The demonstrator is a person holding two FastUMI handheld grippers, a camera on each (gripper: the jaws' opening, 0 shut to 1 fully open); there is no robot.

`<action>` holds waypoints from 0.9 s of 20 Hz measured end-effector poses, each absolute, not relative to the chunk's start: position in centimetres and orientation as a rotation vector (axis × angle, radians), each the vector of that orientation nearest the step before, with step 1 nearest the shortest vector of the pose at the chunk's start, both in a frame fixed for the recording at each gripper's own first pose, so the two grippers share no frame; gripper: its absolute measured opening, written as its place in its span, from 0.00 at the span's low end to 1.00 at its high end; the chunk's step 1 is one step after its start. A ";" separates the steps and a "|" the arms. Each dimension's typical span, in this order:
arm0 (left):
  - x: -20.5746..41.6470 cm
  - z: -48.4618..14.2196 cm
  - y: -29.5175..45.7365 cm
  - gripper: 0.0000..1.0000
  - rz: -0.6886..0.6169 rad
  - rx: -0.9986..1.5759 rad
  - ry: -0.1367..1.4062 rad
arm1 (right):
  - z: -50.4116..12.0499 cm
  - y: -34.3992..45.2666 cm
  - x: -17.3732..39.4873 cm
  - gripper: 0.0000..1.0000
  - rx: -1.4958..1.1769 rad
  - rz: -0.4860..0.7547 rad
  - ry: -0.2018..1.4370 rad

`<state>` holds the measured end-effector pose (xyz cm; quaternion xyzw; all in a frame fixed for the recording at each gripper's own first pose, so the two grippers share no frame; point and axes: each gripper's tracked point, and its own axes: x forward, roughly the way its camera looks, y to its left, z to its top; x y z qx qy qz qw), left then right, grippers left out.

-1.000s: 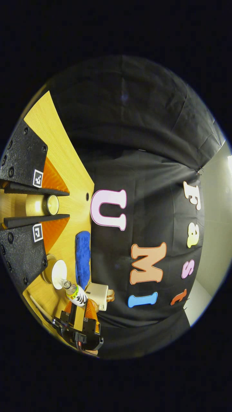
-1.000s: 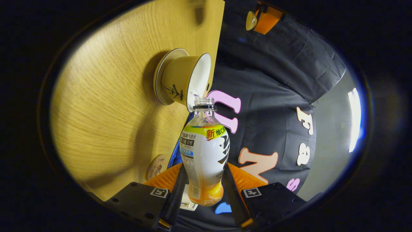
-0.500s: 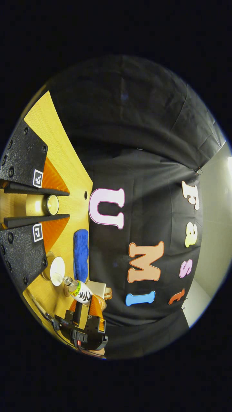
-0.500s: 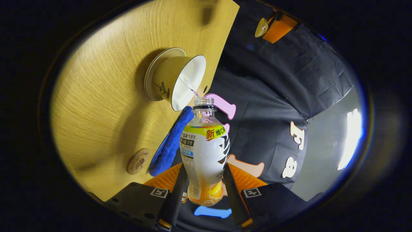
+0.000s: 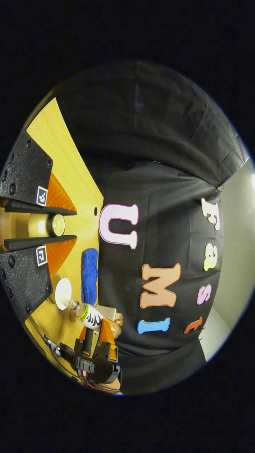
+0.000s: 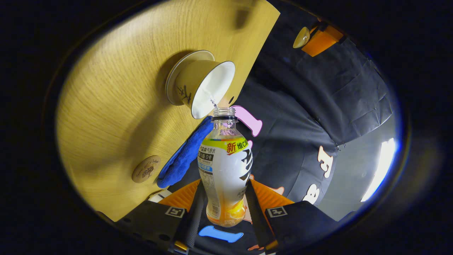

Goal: Open the teacup lid with one hand, grasp the water bottle and pour water into the teacup with the other hand; after pouring, place the water bottle on the coaster and then close the teacup lid.

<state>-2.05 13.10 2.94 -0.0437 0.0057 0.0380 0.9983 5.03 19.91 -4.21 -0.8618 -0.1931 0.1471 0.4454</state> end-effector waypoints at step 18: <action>-1.2 3.5 7.8 0.26 -0.017 -0.020 0.010 | -7.1 16.9 5.0 0.67 -1.514 0.411 -0.201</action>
